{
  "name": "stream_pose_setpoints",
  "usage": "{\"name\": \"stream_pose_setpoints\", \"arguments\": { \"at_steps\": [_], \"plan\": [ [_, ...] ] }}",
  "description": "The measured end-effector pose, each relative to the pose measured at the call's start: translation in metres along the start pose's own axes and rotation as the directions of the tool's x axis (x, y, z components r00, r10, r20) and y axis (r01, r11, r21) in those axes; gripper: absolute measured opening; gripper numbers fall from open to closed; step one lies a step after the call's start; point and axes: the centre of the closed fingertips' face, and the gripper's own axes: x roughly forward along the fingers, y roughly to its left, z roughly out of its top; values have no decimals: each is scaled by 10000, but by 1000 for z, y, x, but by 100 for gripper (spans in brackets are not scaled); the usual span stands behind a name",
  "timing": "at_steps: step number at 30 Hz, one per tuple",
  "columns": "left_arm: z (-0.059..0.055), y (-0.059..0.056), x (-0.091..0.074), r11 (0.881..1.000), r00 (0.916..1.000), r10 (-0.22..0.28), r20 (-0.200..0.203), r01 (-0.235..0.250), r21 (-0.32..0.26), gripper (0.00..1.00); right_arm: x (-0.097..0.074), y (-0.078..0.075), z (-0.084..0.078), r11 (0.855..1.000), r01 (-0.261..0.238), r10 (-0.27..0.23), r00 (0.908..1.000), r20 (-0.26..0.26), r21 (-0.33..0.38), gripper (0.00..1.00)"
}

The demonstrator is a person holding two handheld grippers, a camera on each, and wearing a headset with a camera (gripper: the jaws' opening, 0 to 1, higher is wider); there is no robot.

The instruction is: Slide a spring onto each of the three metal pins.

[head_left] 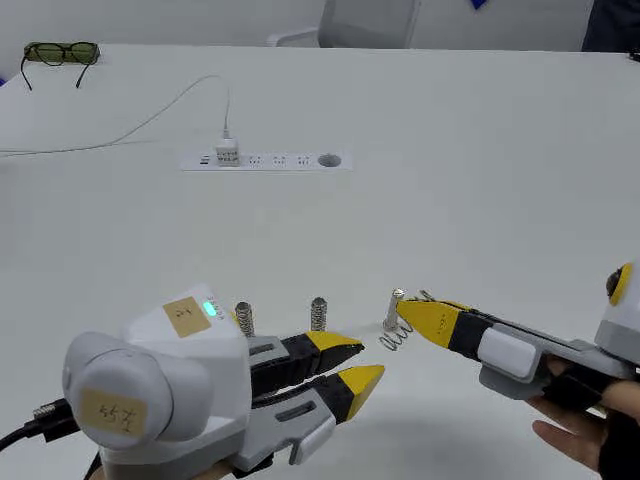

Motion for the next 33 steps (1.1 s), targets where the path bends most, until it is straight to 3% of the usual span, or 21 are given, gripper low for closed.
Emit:
{"name": "stream_pose_setpoints", "arguments": {
  "at_steps": [3,7,11,19,25,29,33],
  "plan": [
    [-5,3,-3,9996,9994,224,-247,-219,174,19,0,-3,3,9975,224,-230,9997,-79,-671,12],
    [-16,14,-10,9957,9933,855,-779,-824,420,23,3,-6,8,9809,460,-516,9984,-249,-1890,12],
    [-20,20,-15,9935,9904,1105,-825,-1077,378,28,6,-10,11,9658,617,-748,9963,-429,-2519,12],
    [-21,34,-26,9822,9790,1852,-855,-1815,493,38,12,-21,22,9046,986,-1341,9893,-571,-4146,12],
    [-23,40,-33,9753,9712,2198,-921,-2165,447,44,18,-28,27,8732,1135,-1590,9856,-569,-4739,12],
    [-24,45,-37,9691,9647,2458,-940,-2428,427,48,23,-38,30,8430,1398,-1948,9794,-525,-5195,12],
    [-26,48,-40,9655,9608,2604,-950,-2586,306,53,27,-43,30,8387,1500,-2045,9777,-474,-5235,12]
  ]
}}
